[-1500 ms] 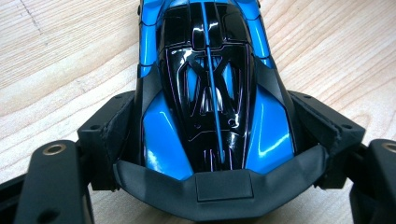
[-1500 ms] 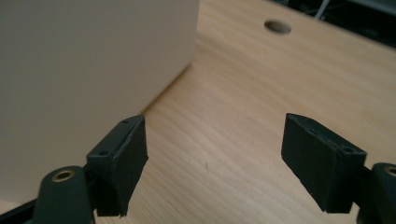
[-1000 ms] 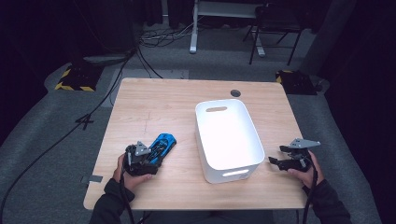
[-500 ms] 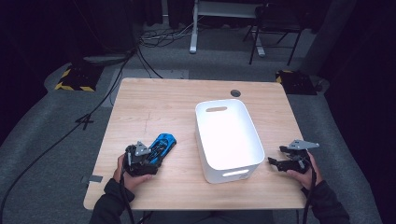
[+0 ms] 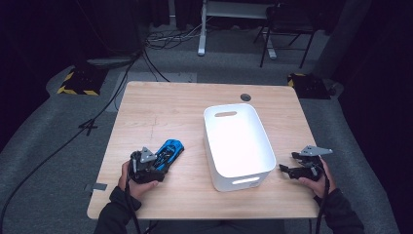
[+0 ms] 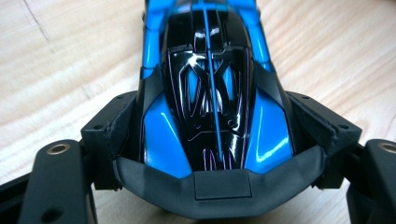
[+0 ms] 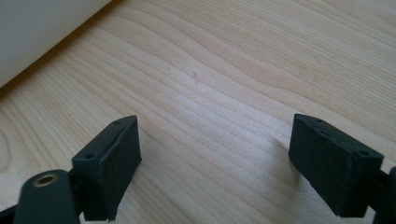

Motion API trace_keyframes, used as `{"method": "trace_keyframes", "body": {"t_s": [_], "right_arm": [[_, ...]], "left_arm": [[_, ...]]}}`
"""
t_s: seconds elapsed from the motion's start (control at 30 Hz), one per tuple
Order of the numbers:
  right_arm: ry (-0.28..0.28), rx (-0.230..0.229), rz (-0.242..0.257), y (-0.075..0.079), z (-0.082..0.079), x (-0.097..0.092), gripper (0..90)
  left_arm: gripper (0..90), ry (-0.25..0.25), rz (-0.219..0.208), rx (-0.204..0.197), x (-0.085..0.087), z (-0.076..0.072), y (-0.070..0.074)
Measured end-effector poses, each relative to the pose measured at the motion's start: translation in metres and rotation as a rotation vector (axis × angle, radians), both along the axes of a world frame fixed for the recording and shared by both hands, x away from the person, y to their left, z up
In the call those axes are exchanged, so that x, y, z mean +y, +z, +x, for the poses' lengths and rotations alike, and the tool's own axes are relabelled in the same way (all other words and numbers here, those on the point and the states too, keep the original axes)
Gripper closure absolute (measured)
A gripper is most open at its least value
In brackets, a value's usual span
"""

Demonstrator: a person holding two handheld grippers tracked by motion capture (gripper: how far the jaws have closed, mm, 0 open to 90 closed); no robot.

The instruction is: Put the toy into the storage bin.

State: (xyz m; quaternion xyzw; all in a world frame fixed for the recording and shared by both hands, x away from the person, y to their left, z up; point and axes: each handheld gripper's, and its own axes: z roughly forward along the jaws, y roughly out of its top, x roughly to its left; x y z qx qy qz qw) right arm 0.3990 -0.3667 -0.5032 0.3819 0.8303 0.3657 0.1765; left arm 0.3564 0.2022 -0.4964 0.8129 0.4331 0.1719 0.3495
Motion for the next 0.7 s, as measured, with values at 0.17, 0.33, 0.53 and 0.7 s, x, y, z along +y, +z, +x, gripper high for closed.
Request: {"method": "trace_keyframes", "body": {"t_s": [0.17,0.33,0.53,0.7], "right_arm": [[0.002,-0.002,0.001,0.000,-0.001,-0.001,16.8],[0.003,-0.002,0.001,0.000,-0.001,-0.001,16.8],[0.002,-0.002,0.001,0.000,-0.001,-0.001,16.7],[0.001,0.000,0.002,0.000,-0.002,-0.001,16.7]], "left_arm": [[24.1,0.000,-0.011,-0.055,-0.004,-0.002,0.010],[24.2,-0.008,-0.026,-0.103,-0.002,-0.006,0.021],[24.2,0.009,-0.066,-0.164,0.004,-0.008,0.035],[24.2,0.001,-0.090,-0.207,0.002,-0.008,0.046]]}}
